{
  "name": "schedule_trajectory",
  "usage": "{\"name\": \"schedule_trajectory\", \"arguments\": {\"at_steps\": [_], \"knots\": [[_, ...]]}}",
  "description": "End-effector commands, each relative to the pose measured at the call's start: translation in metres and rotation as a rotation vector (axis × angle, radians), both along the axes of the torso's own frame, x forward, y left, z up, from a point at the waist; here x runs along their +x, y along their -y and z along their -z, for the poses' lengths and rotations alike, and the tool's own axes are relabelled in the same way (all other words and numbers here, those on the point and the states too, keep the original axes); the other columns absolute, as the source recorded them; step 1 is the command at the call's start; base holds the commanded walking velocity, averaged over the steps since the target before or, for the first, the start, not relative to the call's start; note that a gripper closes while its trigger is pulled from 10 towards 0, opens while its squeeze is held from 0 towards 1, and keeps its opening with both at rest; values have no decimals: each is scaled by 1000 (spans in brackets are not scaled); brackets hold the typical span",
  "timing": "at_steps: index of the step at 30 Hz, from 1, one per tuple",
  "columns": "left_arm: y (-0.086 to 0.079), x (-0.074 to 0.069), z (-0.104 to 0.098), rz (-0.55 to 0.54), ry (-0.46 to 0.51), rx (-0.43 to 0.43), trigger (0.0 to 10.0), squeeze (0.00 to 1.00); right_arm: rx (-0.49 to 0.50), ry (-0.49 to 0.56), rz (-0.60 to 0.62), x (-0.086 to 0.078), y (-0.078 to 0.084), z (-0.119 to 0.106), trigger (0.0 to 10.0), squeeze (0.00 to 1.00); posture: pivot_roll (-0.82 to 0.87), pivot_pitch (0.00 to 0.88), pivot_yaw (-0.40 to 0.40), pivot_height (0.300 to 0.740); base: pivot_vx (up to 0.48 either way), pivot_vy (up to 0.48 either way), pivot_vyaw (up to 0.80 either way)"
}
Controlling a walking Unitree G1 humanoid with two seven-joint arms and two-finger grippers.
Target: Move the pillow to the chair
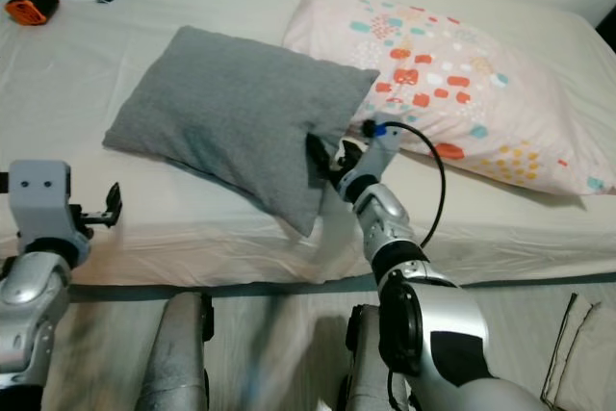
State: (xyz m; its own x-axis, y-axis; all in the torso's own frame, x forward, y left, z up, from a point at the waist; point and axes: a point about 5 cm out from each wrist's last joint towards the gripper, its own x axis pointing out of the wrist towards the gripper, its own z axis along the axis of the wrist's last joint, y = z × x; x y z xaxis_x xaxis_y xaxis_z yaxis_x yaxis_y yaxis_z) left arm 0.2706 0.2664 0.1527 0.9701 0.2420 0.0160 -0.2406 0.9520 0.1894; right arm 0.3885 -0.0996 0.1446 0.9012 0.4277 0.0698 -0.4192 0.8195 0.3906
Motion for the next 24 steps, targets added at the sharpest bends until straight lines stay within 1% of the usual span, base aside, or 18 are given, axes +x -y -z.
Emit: {"name": "schedule_trajectory", "arguments": {"at_steps": [1, 2, 3, 4, 5, 6, 7, 10, 13, 14, 15, 17, 19, 24], "knots": [[-7, -7, 5, -18, -40, 10, 10000, 0, -69, -40, -133, -8, -27, 11, 10000, 0, 390, 295, -152, 561, 0, 0, 0], [-7, -7, 5, -18, -40, 10, 10000, 0, -69, -40, -133, -8, -27, 11, 10000, 0, 390, 295, -152, 561, 0, 0, 0], [-10, -9, 5, -26, -45, 6, 10000, 0, -95, -33, -210, -12, -43, 11, 10000, 0, 390, 297, -153, 561, 0, 0, 0], [-10, -9, 5, -26, -45, 6, 10000, 0, -95, -33, -210, -12, -43, 11, 10000, 0, 390, 297, -153, 561, 0, 0, 0], [-11, -10, 6, -25, -54, 5, 10000, 0, -128, -28, -283, -17, -57, 14, 10000, 0, 392, 293, -153, 561, 0, 0, 0], [-11, -10, 6, -25, -54, 5, 10000, 0, -128, -28, -283, -17, -57, 14, 10000, 0, 392, 293, -153, 561, 0, 0, 0], [-11, -12, 7, -24, -62, 4, 10000, 0, -141, -30, -326, -20, -65, 16, 10000, 0, 393, 293, -154, 561, 0, 0, 0], [-10, -13, 7, -23, -72, 5, 10000, 0, -141, -41, -350, -22, -69, 18, 10000, 0, 393, 292, -157, 561, 0, 0, 0], [-10, -13, 7, -23, -72, 5, 10000, 0, -141, -41, -350, -22, -69, 18, 10000, 0, 393, 292, -157, 561, 0, 0, 0], [-10, -14, 7, -26, -71, 4, 10000, 0, -136, -55, -327, -21, -66, 18, 0, 0, 395, 292, -159, 561, 0, 0, 0], [-9, -14, 6, -27, -70, 4, 10000, 0, -132, -67, -295, -19, -62, 19, 0, 0, 395, 292, -159, 561, 0, 0, 0], [-9, -14, 6, -27, -70, 4, 10000, 0, -132, -67, -295, -19, -62, 19, 0, 0, 395, 292, -159, 561, 0, 0, 0], [-10, -12, 5, -29, -68, 3, 10000, 0, -128, -78, -246, -16, -54, 18, 0, 0, 393, 283, -160, 561, 0, 0, 0], [-10, -11, 4, -31, -66, 3, 10000, 0, -133, -75, -228, -14, -51, 16, 0, 0, 393, 283, -160, 561, 0, 0, 0]]}}
